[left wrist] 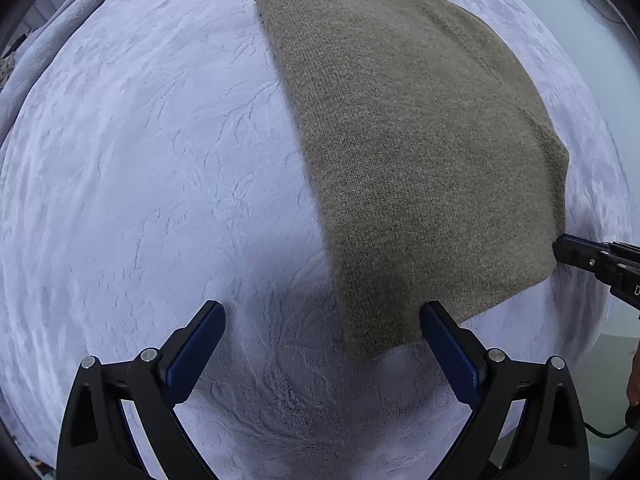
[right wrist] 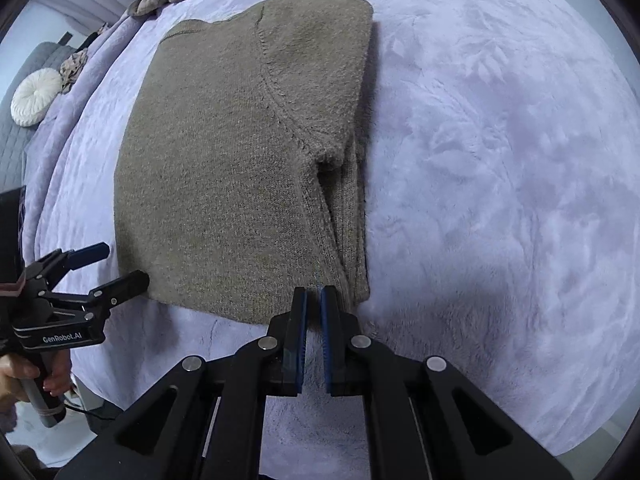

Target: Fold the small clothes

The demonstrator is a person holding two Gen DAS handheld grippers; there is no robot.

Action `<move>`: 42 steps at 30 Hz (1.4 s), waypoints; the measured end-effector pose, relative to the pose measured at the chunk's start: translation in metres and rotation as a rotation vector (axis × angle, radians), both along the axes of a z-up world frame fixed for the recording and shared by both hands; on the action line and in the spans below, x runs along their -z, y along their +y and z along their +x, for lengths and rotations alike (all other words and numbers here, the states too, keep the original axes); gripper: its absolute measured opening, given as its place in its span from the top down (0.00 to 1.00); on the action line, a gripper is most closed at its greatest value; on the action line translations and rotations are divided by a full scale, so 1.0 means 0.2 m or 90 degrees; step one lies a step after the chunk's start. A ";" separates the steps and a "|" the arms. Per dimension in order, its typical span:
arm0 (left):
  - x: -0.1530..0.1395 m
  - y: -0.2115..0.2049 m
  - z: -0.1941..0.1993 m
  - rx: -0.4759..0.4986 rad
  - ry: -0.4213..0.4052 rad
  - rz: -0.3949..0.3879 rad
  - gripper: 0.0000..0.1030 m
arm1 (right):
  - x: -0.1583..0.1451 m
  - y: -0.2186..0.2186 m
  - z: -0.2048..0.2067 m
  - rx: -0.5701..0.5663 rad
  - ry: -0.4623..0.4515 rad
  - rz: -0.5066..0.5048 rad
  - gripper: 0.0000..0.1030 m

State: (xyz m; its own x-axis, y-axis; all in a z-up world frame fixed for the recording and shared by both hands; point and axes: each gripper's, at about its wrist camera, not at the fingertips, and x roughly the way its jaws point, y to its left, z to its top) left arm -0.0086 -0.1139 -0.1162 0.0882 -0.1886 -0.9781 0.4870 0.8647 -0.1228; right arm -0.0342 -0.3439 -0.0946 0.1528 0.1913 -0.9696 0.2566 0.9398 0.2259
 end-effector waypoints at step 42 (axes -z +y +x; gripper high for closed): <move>-0.03 0.24 0.16 -0.056 0.050 -0.007 0.01 | -0.09 -0.19 -0.13 0.144 0.018 0.039 0.29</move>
